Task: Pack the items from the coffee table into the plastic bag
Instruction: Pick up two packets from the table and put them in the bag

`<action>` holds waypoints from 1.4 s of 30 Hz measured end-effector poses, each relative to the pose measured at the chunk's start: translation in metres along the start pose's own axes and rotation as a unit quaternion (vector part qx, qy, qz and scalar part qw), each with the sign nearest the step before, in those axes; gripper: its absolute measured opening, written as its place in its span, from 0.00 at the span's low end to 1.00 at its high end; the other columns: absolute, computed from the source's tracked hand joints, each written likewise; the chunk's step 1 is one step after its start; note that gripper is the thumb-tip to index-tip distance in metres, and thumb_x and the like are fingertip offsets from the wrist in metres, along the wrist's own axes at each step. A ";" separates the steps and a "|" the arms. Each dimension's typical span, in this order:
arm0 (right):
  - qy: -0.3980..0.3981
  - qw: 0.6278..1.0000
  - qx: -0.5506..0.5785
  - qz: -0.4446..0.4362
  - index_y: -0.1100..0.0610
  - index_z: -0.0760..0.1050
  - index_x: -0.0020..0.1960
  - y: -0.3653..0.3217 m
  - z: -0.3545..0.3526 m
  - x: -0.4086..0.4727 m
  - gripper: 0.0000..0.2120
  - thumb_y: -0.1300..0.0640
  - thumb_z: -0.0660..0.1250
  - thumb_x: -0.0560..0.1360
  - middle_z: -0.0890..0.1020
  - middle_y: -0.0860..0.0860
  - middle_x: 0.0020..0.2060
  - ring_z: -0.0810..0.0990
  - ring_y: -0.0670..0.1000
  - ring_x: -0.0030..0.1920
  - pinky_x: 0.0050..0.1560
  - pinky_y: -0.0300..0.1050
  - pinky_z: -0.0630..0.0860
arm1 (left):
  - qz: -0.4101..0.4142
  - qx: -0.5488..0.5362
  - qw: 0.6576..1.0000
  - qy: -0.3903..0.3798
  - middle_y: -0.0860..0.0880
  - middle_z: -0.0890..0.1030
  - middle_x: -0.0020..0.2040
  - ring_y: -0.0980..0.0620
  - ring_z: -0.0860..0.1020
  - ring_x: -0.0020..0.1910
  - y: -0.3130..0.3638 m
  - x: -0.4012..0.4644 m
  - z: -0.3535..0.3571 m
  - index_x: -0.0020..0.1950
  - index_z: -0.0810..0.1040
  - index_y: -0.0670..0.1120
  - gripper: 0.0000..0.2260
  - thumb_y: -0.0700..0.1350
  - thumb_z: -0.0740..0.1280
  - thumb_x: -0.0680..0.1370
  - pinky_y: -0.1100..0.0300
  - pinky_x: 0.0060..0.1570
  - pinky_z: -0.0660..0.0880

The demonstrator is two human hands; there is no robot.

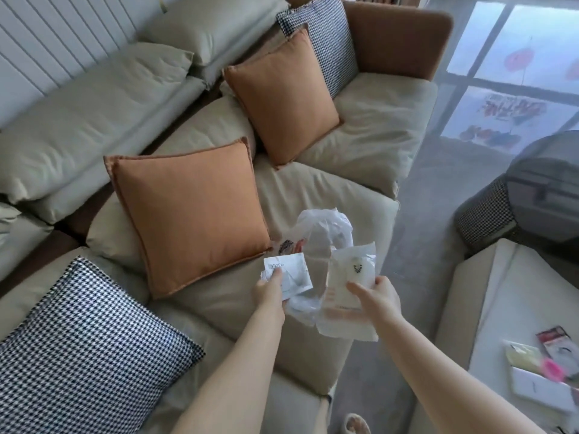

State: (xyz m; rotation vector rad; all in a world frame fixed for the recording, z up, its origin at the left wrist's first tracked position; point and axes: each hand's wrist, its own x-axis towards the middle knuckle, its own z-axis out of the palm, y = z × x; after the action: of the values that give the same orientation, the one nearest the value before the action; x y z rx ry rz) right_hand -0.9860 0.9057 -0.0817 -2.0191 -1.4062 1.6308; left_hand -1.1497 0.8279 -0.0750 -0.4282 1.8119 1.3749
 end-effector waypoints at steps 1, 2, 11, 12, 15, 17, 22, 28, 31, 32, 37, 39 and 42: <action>0.007 1.000 -0.023 -0.002 0.58 0.71 0.52 -0.006 0.006 0.010 0.17 0.50 0.71 0.69 0.78 0.53 0.48 0.78 0.55 0.48 0.48 0.49 0.75 | -0.003 0.005 1.000 0.002 0.49 0.77 0.36 0.51 0.75 0.33 0.004 0.013 0.007 0.43 0.74 0.46 0.04 0.44 0.65 0.78 0.61 0.35 0.72; 0.014 0.999 -0.049 -0.002 0.58 0.72 0.52 -0.010 0.012 0.020 0.18 0.49 0.71 0.69 0.78 0.54 0.49 0.78 0.56 0.49 0.47 0.49 0.75 | -0.007 0.012 1.000 0.004 0.49 0.77 0.36 0.51 0.76 0.33 0.006 0.026 0.014 0.42 0.74 0.46 0.05 0.43 0.65 0.78 0.61 0.35 0.72; 0.032 0.984 -0.174 -0.020 0.57 0.64 0.58 -0.039 0.061 0.111 0.20 0.47 0.66 0.74 0.78 0.54 0.52 0.77 0.57 0.48 0.43 0.49 0.74 | 0.014 0.144 0.989 0.041 0.46 0.79 0.39 0.46 0.77 0.40 0.003 0.135 0.061 0.49 0.78 0.39 0.06 0.41 0.68 0.75 0.56 0.45 0.75; 0.030 0.980 -0.197 -0.026 0.56 0.62 0.61 -0.040 0.065 0.119 0.21 0.47 0.65 0.74 0.78 0.54 0.53 0.77 0.57 0.48 0.41 0.47 0.72 | 0.012 0.168 0.985 0.047 0.46 0.79 0.41 0.46 0.77 0.40 -0.001 0.144 0.064 0.47 0.77 0.40 0.05 0.42 0.68 0.75 0.56 0.46 0.74; 0.021 0.964 -0.263 -0.045 0.54 0.58 0.68 -0.043 0.079 0.140 0.26 0.47 0.63 0.76 0.78 0.52 0.50 0.78 0.57 0.51 0.40 0.45 0.68 | 0.007 0.221 0.973 0.064 0.44 0.77 0.41 0.46 0.75 0.40 -0.010 0.165 0.071 0.42 0.73 0.41 0.09 0.45 0.69 0.75 0.56 0.45 0.72; 0.010 0.953 -0.299 -0.043 0.53 0.57 0.68 -0.043 0.089 0.153 0.25 0.47 0.61 0.76 0.76 0.50 0.44 0.79 0.57 0.48 0.38 0.45 0.68 | -0.007 0.224 0.972 0.074 0.43 0.77 0.40 0.45 0.75 0.40 -0.018 0.178 0.075 0.38 0.72 0.41 0.12 0.47 0.70 0.74 0.56 0.43 0.71; -0.017 0.953 -0.300 -0.049 0.54 0.57 0.71 -0.038 0.111 0.189 0.24 0.52 0.57 0.78 0.78 0.55 0.57 0.76 0.59 0.57 0.45 0.48 0.71 | -0.060 0.158 0.981 0.098 0.47 0.73 0.35 0.49 0.71 0.31 -0.035 0.197 0.085 0.41 0.71 0.40 0.11 0.44 0.70 0.75 0.61 0.29 0.65; -0.090 0.956 -0.273 -0.064 0.55 0.54 0.75 -0.035 0.128 0.222 0.24 0.54 0.52 0.80 0.72 0.62 0.63 0.67 0.60 0.67 0.70 0.54 0.62 | -0.073 0.189 0.975 0.090 0.41 0.79 0.52 0.43 0.77 0.47 -0.044 0.209 0.099 0.53 0.75 0.39 0.16 0.48 0.72 0.73 0.55 0.47 0.73; -0.108 0.925 -0.352 -0.097 0.55 0.55 0.75 -0.031 0.125 0.221 0.25 0.58 0.54 0.79 0.56 0.59 0.75 0.54 0.58 0.75 0.73 0.53 0.58 | -0.097 0.210 0.971 0.054 0.44 0.79 0.53 0.43 0.79 0.51 -0.045 0.210 0.104 0.59 0.74 0.39 0.25 0.50 0.76 0.69 0.55 0.53 0.76; -0.109 0.909 -0.382 -0.125 0.55 0.57 0.75 -0.031 0.122 0.218 0.25 0.60 0.54 0.78 0.57 0.58 0.75 0.55 0.57 0.75 0.73 0.53 0.58 | -0.103 0.209 0.972 0.038 0.44 0.80 0.53 0.43 0.80 0.50 -0.044 0.208 0.104 0.58 0.75 0.39 0.26 0.49 0.78 0.67 0.52 0.53 0.77; -0.199 0.858 -0.441 -0.171 0.53 0.55 0.76 -0.023 0.118 0.199 0.28 0.65 0.55 0.77 0.56 0.54 0.76 0.53 0.54 0.76 0.72 0.50 0.59 | -0.108 0.266 0.957 0.039 0.40 0.74 0.62 0.39 0.77 0.57 -0.041 0.204 0.105 0.67 0.64 0.41 0.32 0.40 0.75 0.67 0.46 0.57 0.77; -0.214 0.846 -0.455 -0.179 0.53 0.54 0.77 -0.013 0.122 0.193 0.28 0.65 0.53 0.78 0.54 0.53 0.77 0.51 0.52 0.77 0.73 0.49 0.58 | -0.070 0.313 0.946 0.047 0.39 0.69 0.66 0.39 0.74 0.61 -0.040 0.200 0.103 0.72 0.59 0.42 0.35 0.37 0.72 0.70 0.48 0.59 0.75; -0.181 0.846 -0.460 -0.199 0.54 0.57 0.75 -0.004 0.124 0.181 0.26 0.63 0.54 0.78 0.61 0.53 0.75 0.57 0.53 0.75 0.71 0.48 0.61 | 0.004 0.414 0.910 0.033 0.40 0.66 0.69 0.40 0.69 0.66 -0.041 0.196 0.097 0.76 0.54 0.45 0.37 0.38 0.68 0.72 0.49 0.64 0.70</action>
State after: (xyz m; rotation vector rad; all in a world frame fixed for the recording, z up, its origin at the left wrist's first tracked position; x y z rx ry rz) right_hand -1.1018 0.9952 -0.2453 -1.5521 -2.9409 1.2829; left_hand -1.2046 0.9404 -0.2585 -0.0078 2.2438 0.4884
